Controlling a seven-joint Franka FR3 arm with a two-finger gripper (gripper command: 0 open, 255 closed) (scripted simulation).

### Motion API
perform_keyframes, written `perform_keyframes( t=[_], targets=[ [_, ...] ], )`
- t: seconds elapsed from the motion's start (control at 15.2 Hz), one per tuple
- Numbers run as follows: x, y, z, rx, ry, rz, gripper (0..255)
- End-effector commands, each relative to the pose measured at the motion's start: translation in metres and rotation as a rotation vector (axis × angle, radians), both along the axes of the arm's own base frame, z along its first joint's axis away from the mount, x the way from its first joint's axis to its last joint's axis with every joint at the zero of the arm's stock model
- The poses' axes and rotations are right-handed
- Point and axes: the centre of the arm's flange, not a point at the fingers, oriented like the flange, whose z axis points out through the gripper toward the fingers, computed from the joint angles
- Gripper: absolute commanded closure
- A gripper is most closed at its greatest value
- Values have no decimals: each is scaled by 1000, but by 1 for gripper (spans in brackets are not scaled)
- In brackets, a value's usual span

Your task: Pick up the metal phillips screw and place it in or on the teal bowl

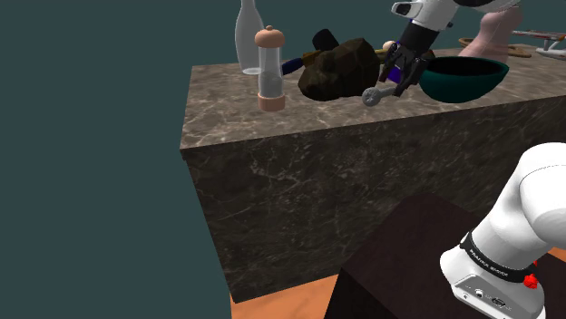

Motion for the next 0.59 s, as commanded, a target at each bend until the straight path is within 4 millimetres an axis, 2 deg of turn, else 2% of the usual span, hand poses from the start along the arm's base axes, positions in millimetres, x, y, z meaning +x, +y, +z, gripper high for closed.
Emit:
perform_keyframes(
  t=[0.0, 0.13, 0.53],
  targets=[
    [3, 2, -10, -1, -1, 4, 0],
    [5, 3, -18, -1, -1, 4, 0],
    [5, 3, -18, -1, -1, 4, 0]
  ],
)
